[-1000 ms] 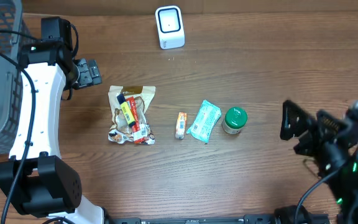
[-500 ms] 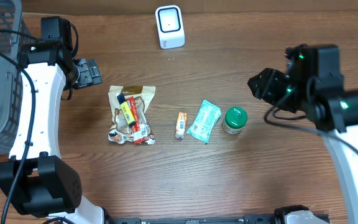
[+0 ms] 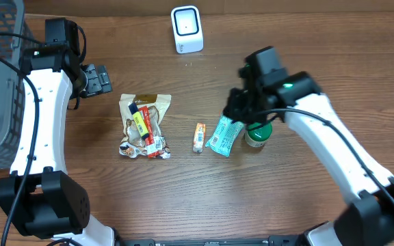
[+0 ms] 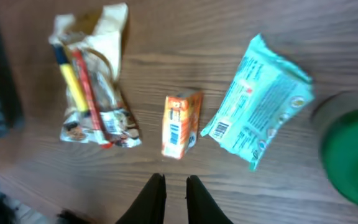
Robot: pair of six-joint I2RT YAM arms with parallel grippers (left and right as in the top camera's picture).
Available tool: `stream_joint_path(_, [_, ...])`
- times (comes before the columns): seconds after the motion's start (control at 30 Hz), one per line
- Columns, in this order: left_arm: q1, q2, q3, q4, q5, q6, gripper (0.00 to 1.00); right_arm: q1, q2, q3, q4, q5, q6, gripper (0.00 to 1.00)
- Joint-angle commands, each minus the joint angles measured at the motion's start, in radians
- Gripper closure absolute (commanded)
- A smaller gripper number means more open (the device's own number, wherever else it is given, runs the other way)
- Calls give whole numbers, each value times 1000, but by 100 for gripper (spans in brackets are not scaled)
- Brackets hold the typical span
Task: Scan the item barcode
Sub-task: 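Raise the right gripper and move it left over the teal pack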
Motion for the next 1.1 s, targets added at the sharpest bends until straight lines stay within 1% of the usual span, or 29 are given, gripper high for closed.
stream_joint_path(0.0, [-2,-14,-1,-1,-10,8,0,51,87,-9,23,64,1,83])
stream_joint_path(0.2, [-2,-14,-1,-2,-10,8,0,79,167,-9,31,92,3,81])
stream_joint_path(0.3, [-2,-14,-1,-2,-10,8,0,108,191,-9,31,94,31,80])
stream_joint_path(0.4, [-2,-14,-1,-2,-10,8,0,136,196,-9,31,113,31,80])
stream_joint_path(0.53, [-2,-14,-1,-2,-10,8,0,181,196,-9,23,191,32,80])
stream_joint_path(0.6, [-2,-14,-1,-2,-10,8,0,195,196,-9,40,200,32,79])
stream_joint_path(0.67, [-2,-14,-1,-1,-10,8,0,202,196,-9,85,193,35,75])
stream_joint_path(0.7, [-2,-14,-1,-1,-10,8,0,201,196,-9,110,193,35,65])
stream_joint_path(0.73, [-2,-14,-1,-1,-10,8,0,201,196,-9,138,189,34,60])
stream_joint_path(1.0, [-2,-14,-1,-2,-10,8,0,201,196,-7,436,-36,27,54])
stream_joint_path(1.07, [-1,-14,-1,-2,-10,8,0,201,196,-7,536,-142,22,53])
